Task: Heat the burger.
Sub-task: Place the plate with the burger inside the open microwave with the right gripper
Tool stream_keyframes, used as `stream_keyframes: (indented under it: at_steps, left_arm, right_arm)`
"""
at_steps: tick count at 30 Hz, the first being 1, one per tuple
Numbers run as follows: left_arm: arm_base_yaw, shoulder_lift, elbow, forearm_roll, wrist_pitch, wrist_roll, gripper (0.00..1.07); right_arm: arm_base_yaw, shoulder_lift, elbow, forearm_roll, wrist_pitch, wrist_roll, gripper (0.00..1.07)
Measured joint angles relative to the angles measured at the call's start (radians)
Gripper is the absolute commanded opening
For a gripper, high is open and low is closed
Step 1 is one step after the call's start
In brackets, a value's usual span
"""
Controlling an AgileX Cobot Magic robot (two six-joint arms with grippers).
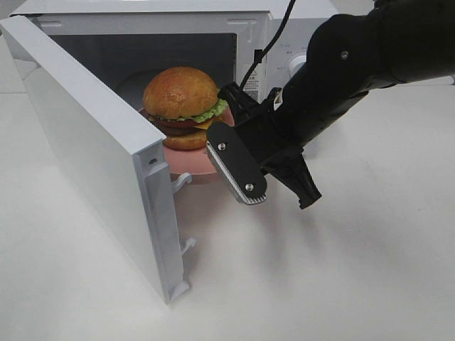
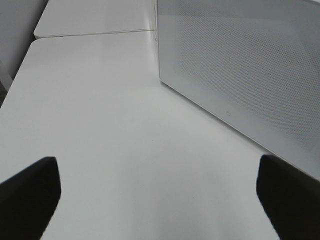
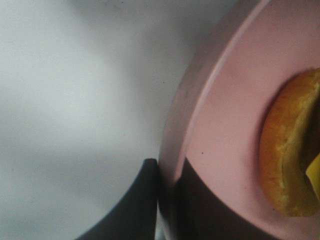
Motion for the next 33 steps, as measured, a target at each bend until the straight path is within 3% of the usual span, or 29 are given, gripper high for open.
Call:
stream_keyframes:
  at_steps: [21, 33]
  left_arm:
    - [0.0, 0.0, 0.0, 0.0, 0.0, 0.0, 1.0]
    - [0.0, 0.0, 0.0, 0.0, 0.0, 0.0, 1.0]
  right_arm:
    - [0.0, 0.165, -0.212, -0.011, 0.031, 0.057, 0.0]
    - [0.031, 0.311, -0.414, -0.27, 0.07, 0.416, 0.0]
